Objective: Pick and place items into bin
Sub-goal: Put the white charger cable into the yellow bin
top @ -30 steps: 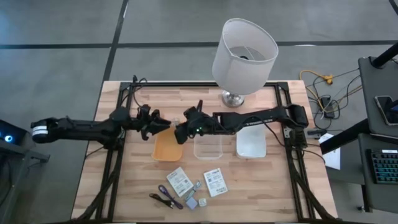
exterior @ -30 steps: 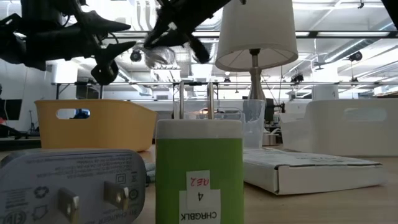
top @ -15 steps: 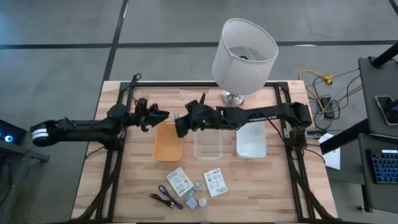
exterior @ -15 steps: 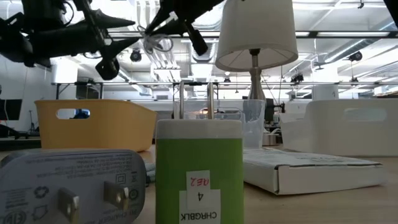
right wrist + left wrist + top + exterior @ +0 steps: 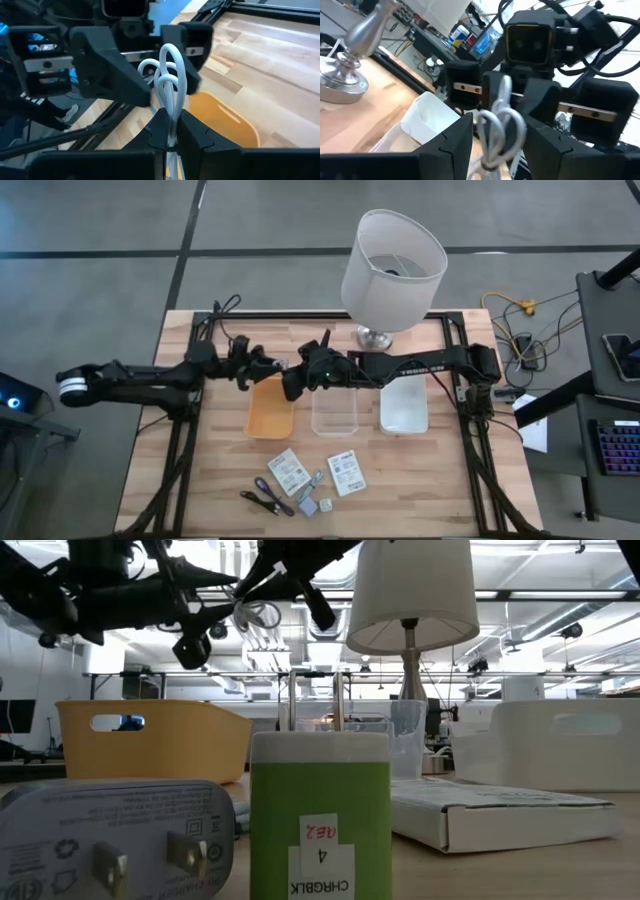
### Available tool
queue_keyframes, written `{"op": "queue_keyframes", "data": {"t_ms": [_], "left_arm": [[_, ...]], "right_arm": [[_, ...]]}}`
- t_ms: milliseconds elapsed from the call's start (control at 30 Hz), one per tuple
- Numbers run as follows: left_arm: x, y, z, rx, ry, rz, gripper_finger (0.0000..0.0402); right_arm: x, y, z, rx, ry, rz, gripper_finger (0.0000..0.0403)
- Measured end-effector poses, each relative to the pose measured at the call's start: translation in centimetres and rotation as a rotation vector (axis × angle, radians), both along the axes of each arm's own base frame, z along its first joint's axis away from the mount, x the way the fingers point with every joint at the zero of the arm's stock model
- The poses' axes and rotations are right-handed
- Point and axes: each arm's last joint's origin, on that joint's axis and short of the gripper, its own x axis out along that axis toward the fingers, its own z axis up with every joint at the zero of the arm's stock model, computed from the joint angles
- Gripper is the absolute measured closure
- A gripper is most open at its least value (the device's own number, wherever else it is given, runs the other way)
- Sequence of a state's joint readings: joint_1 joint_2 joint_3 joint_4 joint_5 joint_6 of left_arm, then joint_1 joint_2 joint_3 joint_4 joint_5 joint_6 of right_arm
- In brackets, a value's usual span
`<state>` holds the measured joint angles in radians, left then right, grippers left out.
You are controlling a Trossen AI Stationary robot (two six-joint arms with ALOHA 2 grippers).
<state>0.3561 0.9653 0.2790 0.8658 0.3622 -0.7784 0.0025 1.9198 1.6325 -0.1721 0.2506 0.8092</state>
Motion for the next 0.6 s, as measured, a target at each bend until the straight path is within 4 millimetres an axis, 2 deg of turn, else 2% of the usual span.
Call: {"op": "queue_keyframes", "data": {"t_ms": [333, 433, 567, 600], "left_arm": [[1.4, 0.5, 0.1, 0.001, 0.022, 0.000, 0.0271], [1.5, 0.5, 0.3, 0.029, 0.016, 0.002, 0.0308], [1.4, 0.5, 0.5, 0.062, 0.010, 0.006, 0.0383], [1.4, 0.5, 0.4, 0.068, 0.014, 0.007, 0.0390]], "right_arm": [[0.0, -0.1, -0.1, 0.004, 0.007, 0.013, 0.0385], [0.0, -0.1, -0.1, 0.001, 0.007, 0.014, 0.0385], [-0.1, -0.1, -0.2, 0.008, 0.019, 0.012, 0.0377], [-0.1, -0.1, -0.2, 0.012, 0.027, 0.020, 0.0372]]}}
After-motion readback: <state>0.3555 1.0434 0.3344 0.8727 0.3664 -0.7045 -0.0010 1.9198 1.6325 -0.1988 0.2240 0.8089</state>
